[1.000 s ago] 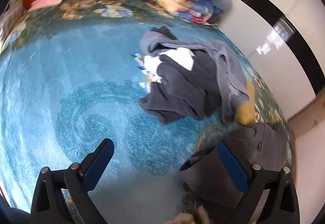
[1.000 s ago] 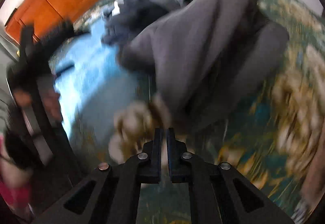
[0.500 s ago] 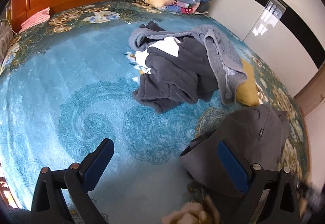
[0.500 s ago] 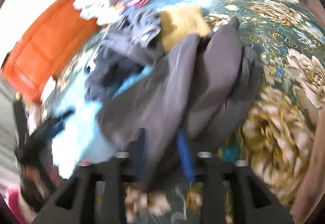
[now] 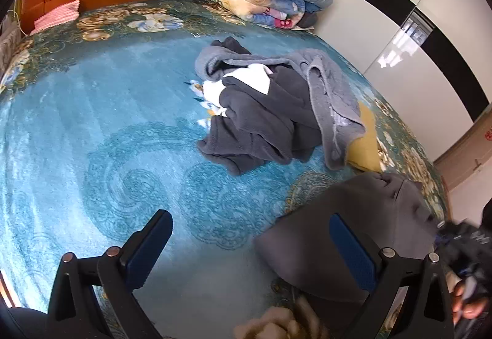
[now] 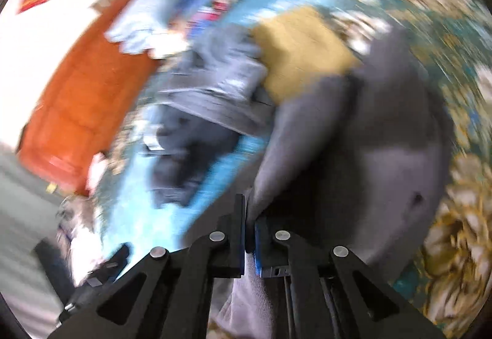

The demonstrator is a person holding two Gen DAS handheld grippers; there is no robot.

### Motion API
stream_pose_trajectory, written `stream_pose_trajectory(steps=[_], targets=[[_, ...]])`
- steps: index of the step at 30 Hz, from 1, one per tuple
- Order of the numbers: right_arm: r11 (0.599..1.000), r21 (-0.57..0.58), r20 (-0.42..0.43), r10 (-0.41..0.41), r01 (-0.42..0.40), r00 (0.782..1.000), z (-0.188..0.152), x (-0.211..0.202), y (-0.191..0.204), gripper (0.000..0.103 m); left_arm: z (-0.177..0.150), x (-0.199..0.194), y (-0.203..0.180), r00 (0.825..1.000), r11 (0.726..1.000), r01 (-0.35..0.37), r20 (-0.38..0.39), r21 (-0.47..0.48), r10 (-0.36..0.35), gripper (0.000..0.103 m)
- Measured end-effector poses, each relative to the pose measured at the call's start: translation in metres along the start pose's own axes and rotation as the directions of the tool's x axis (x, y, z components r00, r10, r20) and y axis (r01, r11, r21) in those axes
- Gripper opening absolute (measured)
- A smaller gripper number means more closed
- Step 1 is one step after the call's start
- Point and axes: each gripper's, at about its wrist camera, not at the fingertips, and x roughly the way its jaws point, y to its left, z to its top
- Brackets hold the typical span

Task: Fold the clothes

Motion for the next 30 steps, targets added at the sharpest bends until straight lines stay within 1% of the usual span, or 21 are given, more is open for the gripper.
stream_pose_trajectory(steps=[3,4,6,7,8,10,11,12,13,14,15,17,19,22,23,26,27,28,29,30], targets=[[0.994,-0.082,-0.009,0.073,-0.073,0.997,0.001,-0.004,0.026,0.004,-0.001,0.000,-0.001,0.999,0.999,0.037,-0.029,-0.001,-0.037,0.103],[0.992,-0.100,-0.018,0.077,-0.079,0.997,0.000,-0.003,0.031,0.004,-0.001,0.000,-0.002,0.998,0.998,0.057,-0.037,0.001,-0.057,0.103],[0.994,-0.101,-0.055,0.045,-0.051,0.997,-0.003,0.008,0.030,0.004,-0.004,-0.002,-0.006,0.996,0.997,0.070,-0.054,0.026,-0.069,0.103],[0.996,-0.078,-0.081,0.027,-0.033,0.996,-0.005,0.015,0.022,0.005,-0.006,-0.002,-0.009,0.996,0.997,0.072,-0.064,0.041,-0.069,0.103],[0.998,-0.059,-0.100,0.004,-0.010,0.995,-0.008,0.020,0.015,0.007,-0.008,-0.003,-0.013,0.995,0.995,0.073,-0.071,0.063,-0.068,0.103],[0.999,-0.041,-0.109,-0.032,0.028,0.994,-0.013,0.022,0.004,0.008,-0.012,-0.003,-0.024,0.995,0.990,0.073,-0.081,0.119,-0.064,0.103],[0.999,-0.030,-0.102,-0.035,0.032,0.994,-0.014,0.018,-0.002,0.011,-0.014,-0.004,-0.030,0.994,0.986,0.074,-0.086,0.149,-0.061,0.103],[0.999,-0.018,-0.093,-0.030,0.029,0.995,-0.015,0.014,-0.007,0.017,-0.017,-0.004,-0.037,0.994,0.981,0.075,-0.091,0.180,-0.059,0.103],[1.000,-0.006,-0.079,-0.025,0.025,0.997,-0.016,0.008,-0.012,0.037,-0.020,-0.005,-0.044,0.994,0.974,0.077,-0.094,0.215,-0.058,0.103],[1.000,0.005,-0.055,-0.021,0.021,0.998,-0.017,-0.001,-0.016,0.052,-0.024,-0.006,-0.052,0.994,0.964,0.081,-0.094,0.254,-0.058,0.103],[1.000,0.017,-0.028,-0.018,0.018,0.999,-0.017,-0.010,-0.021,0.055,-0.028,-0.007,-0.061,0.994,0.953,0.084,-0.095,0.292,-0.058,0.103],[0.999,0.047,0.012,-0.025,0.025,1.000,-0.018,-0.026,-0.031,0.055,-0.036,-0.011,-0.077,0.993,0.929,0.096,-0.096,0.358,-0.065,0.103],[0.995,0.087,0.036,-0.049,0.046,0.998,-0.023,-0.041,-0.046,0.055,-0.044,-0.015,-0.095,0.991,0.908,0.125,-0.099,0.399,-0.092,0.103],[0.987,0.150,0.054,-0.068,0.060,0.996,-0.036,-0.055,-0.068,0.055,-0.058,-0.017,-0.132,0.986,0.869,0.160,-0.113,0.469,-0.121,0.103],[0.983,0.170,0.056,-0.074,0.063,0.996,-0.040,-0.058,-0.074,0.055,-0.063,-0.015,-0.142,0.987,0.855,0.154,-0.112,0.495,-0.113,0.103],[0.972,0.223,0.050,-0.088,0.074,0.995,-0.054,-0.065,-0.090,0.055,-0.074,-0.002,-0.165,0.996,0.808,0.072,-0.083,0.585,-0.029,0.103],[0.969,0.232,0.046,-0.095,0.082,0.994,-0.059,-0.068,-0.094,0.055,-0.077,0.002,-0.172,0.997,0.789,0.045,-0.071,0.613,-0.002,0.103],[0.966,0.241,0.042,-0.103,0.090,0.994,-0.063,-0.071,-0.097,0.055,-0.080,0.007,-0.176,0.998,0.776,0.021,-0.061,0.630,0.022,0.103],[0.963,0.250,0.037,-0.110,0.097,0.993,-0.067,-0.073,-0.101,0.055,-0.080,0.010,-0.174,0.998,0.777,-0.002,-0.054,0.629,0.046,0.103],[0.961,0.258,0.030,-0.114,0.102,0.993,-0.072,-0.074,-0.104,0.055,-0.078,0.014,-0.171,0.996,0.784,-0.026,-0.047,0.621,0.071,0.102]])
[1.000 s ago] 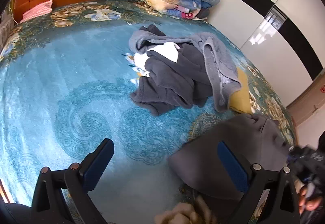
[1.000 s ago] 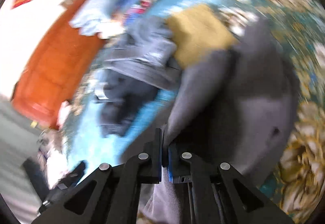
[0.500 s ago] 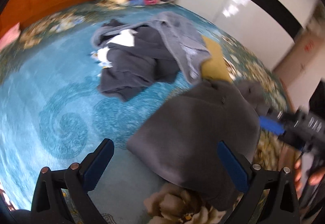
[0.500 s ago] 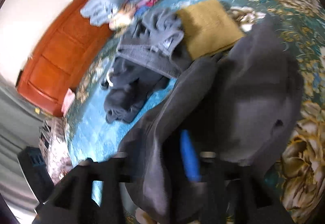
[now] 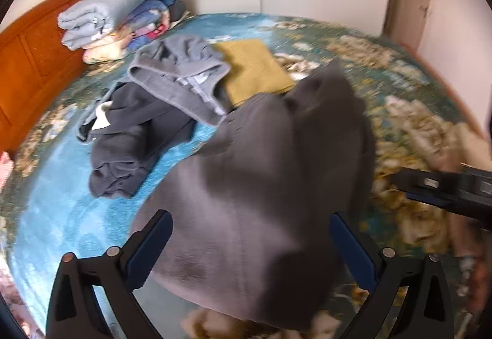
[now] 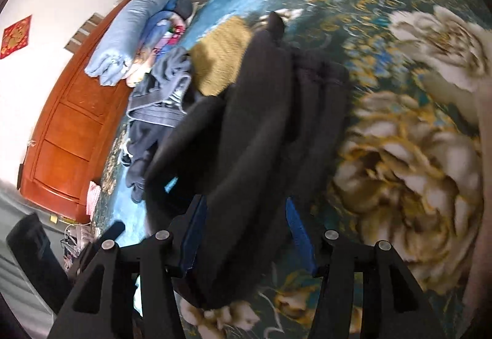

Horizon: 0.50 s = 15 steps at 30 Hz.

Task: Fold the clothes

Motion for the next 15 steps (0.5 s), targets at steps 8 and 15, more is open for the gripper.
stream_pose_trajectory(steps=[8,15], targets=[[0.999,0.042,-0.025,-0.015,0.017,1.000,-0.013,-0.001,-0.018,0.055,-0.014,0.013,0.051,0.995,0.981,-0.078,-0.080,-0.176,0.065,0.013],[0.999,-0.028,-0.084,0.025,-0.028,0.996,-0.017,0.021,0.014,0.055,-0.043,0.013,0.119,0.989,0.901,-0.093,-0.147,-0.423,0.033,0.010]])
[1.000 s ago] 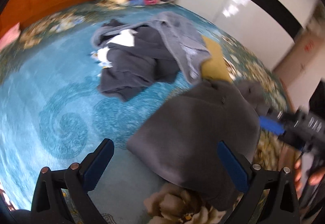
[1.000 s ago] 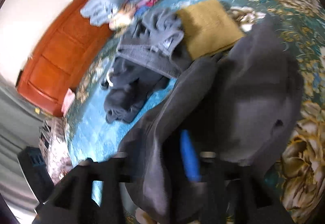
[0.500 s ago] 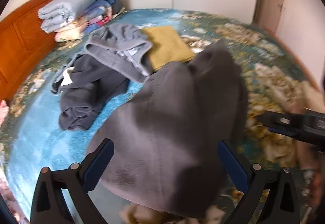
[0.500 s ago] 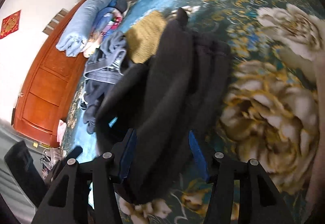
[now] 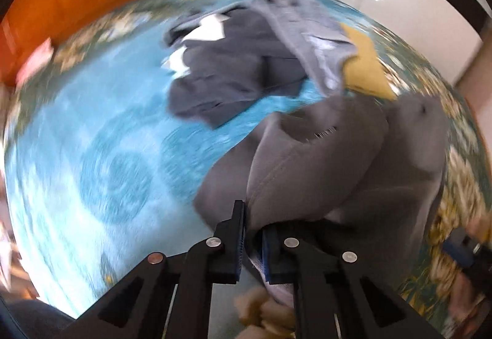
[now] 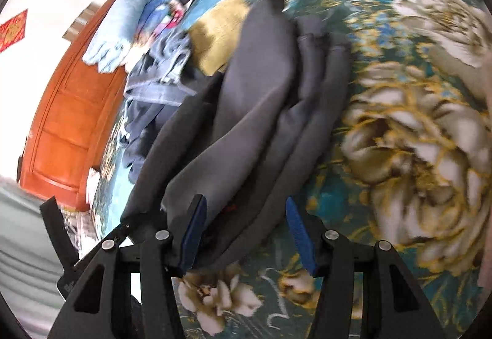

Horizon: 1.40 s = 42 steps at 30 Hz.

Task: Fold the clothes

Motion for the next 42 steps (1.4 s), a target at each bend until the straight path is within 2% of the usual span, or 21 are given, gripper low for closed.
stream_pose_trajectory(steps=[4,11,14,15,17,20,23,26,29,32,36,39,40,41,42], targets=[[0.999,-0.021,-0.075,0.025,-0.026,0.997,-0.005,0.032,0.022,0.055,-0.001,-0.003,0.014,1.000,0.999,0.021,-0.009,-0.041,-0.022,0.010],[0.989,0.022,-0.088,0.146,-0.144,0.985,-0.006,0.052,0.049,0.056,0.000,-0.010,0.027,0.998,0.995,0.054,-0.007,-0.087,-0.055,0.011],[0.998,-0.006,-0.117,0.068,-0.069,0.991,-0.005,0.058,0.061,0.056,0.001,-0.013,0.029,0.998,0.993,0.068,0.001,-0.095,-0.068,0.011],[0.999,0.002,-0.127,0.054,-0.054,0.990,-0.004,0.062,0.061,0.052,0.001,-0.016,0.029,0.997,0.993,0.071,0.008,-0.090,-0.071,0.011],[0.999,0.016,-0.101,0.038,-0.036,0.994,0.004,0.058,0.063,0.009,0.000,-0.022,0.029,0.996,0.993,0.084,0.027,-0.081,-0.082,0.011],[1.000,0.020,-0.032,0.012,-0.012,0.999,0.018,0.041,0.066,0.006,-0.001,-0.035,0.031,0.993,0.993,0.098,0.068,-0.069,-0.093,0.010],[0.999,-0.037,0.109,0.019,-0.016,0.994,0.040,-0.006,0.078,0.005,-0.002,-0.050,0.029,0.990,0.994,0.102,0.103,-0.044,-0.097,0.010],[0.997,-0.079,0.284,0.024,-0.001,0.958,0.064,-0.071,0.087,0.005,-0.005,-0.070,0.025,0.982,0.994,0.113,0.152,0.002,-0.112,0.010],[0.994,-0.109,0.469,0.033,0.020,0.882,0.078,-0.149,0.092,0.005,-0.005,-0.086,0.026,0.975,0.993,0.119,0.186,0.024,-0.121,0.010],[0.988,-0.151,0.584,0.054,0.043,0.810,0.079,-0.210,0.101,0.005,-0.001,-0.111,0.030,0.961,0.988,0.150,0.231,0.023,-0.151,0.010],[0.968,-0.225,0.692,0.078,0.112,0.718,0.071,-0.276,0.124,0.005,0.007,-0.159,0.023,0.918,0.972,0.228,0.320,0.053,-0.233,0.009],[0.952,-0.271,0.739,0.112,0.141,0.665,0.068,-0.305,0.144,0.005,0.013,-0.208,0.015,0.860,0.951,0.290,0.406,0.110,-0.309,0.009],[0.946,-0.286,0.748,0.118,0.156,0.653,0.067,-0.313,0.150,0.005,0.015,-0.221,0.011,0.844,0.949,0.286,0.434,0.135,-0.316,0.009],[0.940,-0.295,0.750,0.116,0.173,0.652,0.070,-0.315,0.157,0.005,0.016,-0.229,0.010,0.836,0.949,0.279,0.448,0.150,-0.317,0.009],[0.936,-0.302,0.742,0.113,0.180,0.661,0.074,-0.312,0.162,0.005,0.017,-0.232,0.010,0.833,0.948,0.278,0.452,0.155,-0.318,0.009]])
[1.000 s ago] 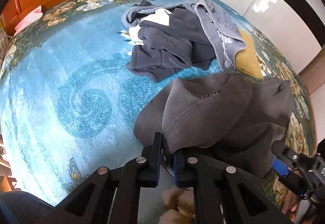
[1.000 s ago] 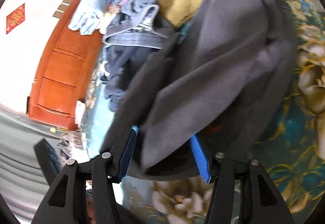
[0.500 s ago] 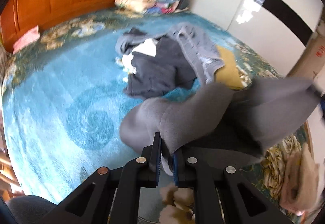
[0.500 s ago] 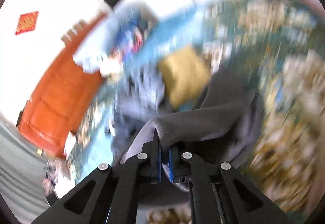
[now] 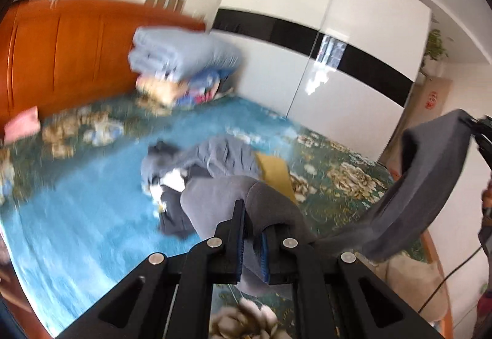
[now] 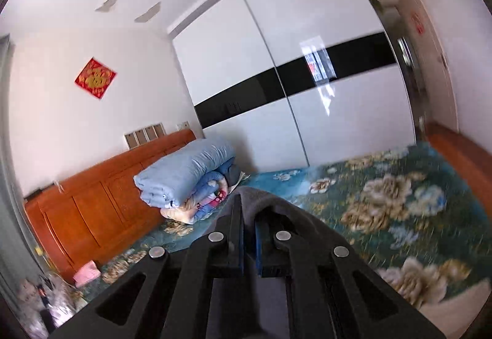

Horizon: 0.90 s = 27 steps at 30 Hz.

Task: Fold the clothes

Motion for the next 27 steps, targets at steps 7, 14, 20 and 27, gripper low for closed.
stream_pose_trajectory(steps=[7,14,20,27], targets=[[0.997,0.072,-0.107,0.048,-0.040,0.993,-0.019,0.031,-0.002,0.005,-0.016,0.046,0.069,0.980,0.983,-0.126,-0.173,-0.133,0.102,0.009],[0.995,0.095,-0.211,0.050,-0.030,0.976,-0.056,0.033,-0.027,0.004,-0.011,0.077,0.096,0.962,0.969,-0.196,-0.220,-0.152,0.160,0.009],[0.988,0.152,-0.191,0.008,0.022,0.982,-0.062,0.024,-0.057,0.004,-0.007,0.063,0.091,0.977,0.969,-0.149,-0.179,-0.198,0.113,0.009],[0.996,0.074,-0.069,-0.040,0.046,0.997,-0.013,0.000,-0.051,0.004,0.015,0.011,0.032,0.990,0.986,0.088,-0.094,-0.143,-0.102,0.009]])
